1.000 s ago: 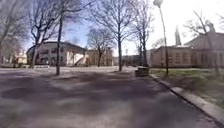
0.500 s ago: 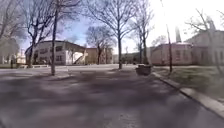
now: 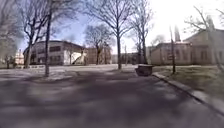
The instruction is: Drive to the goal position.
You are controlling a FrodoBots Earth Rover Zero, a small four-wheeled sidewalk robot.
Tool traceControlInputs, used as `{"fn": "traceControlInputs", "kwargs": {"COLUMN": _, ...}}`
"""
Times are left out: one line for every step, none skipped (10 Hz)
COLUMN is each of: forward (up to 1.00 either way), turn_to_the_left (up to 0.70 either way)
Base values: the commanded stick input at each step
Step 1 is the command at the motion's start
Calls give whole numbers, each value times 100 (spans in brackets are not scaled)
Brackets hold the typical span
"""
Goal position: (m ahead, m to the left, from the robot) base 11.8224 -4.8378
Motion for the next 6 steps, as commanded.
{"fn": "traceControlInputs", "kwargs": {"forward": 85, "turn_to_the_left": 0}}
{"fn": "traceControlInputs", "kwargs": {"forward": 85, "turn_to_the_left": 0}}
{"fn": "traceControlInputs", "kwargs": {"forward": 85, "turn_to_the_left": 0}}
{"fn": "traceControlInputs", "kwargs": {"forward": 85, "turn_to_the_left": 0}}
{"fn": "traceControlInputs", "kwargs": {"forward": 85, "turn_to_the_left": -27}}
{"fn": "traceControlInputs", "kwargs": {"forward": 85, "turn_to_the_left": -34}}
